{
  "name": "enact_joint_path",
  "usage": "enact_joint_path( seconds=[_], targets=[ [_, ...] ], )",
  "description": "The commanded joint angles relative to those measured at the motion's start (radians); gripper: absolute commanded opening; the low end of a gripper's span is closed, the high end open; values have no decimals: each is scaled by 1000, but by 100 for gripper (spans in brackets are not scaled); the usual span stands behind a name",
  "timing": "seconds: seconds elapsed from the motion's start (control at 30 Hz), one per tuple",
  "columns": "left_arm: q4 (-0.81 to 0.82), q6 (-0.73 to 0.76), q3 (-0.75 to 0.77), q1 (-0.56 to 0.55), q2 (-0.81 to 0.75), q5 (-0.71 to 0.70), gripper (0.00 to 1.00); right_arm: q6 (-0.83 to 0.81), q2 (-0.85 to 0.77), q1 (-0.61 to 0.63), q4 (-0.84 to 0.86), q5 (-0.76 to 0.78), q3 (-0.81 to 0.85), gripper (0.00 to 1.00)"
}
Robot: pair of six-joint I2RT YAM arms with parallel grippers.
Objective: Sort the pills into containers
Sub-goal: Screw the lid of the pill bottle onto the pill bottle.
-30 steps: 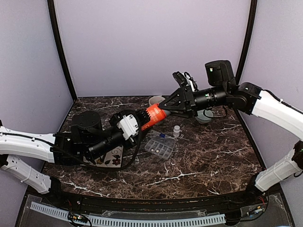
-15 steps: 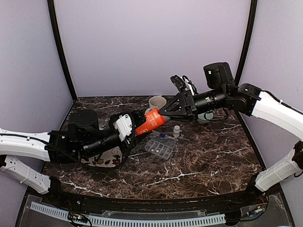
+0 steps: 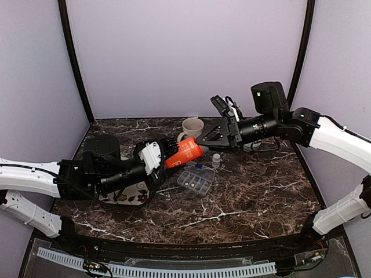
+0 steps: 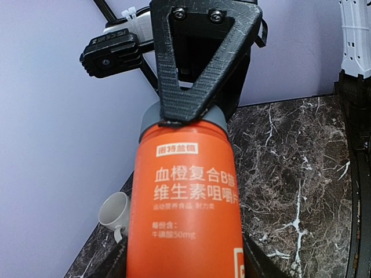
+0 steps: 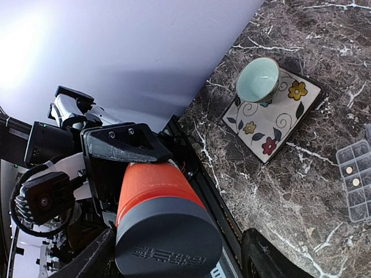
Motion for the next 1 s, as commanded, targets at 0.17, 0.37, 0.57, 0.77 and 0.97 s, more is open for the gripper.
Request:
enact_joint_path(
  seconds=[0.17,0.37,0.57,0.77,0.97],
  targets=[
    [155,-54,47,17,-77,56,0,-41,-14,-3,-12,30,-32,72],
    [147,-75,44,42,-76,74,0,-35,-21,-3,-10,22,-8,72],
    [139,-89,48,63,-75,92,0,-43,-26,-4,-21,5,9,72],
    [89,-130,67,97,-75,152,0,-121,-25,-3,-95,13,44,72],
    [-45,-196,128,142,-45,265,0,-179,-34,-4,-120,11,64,72]
  ],
)
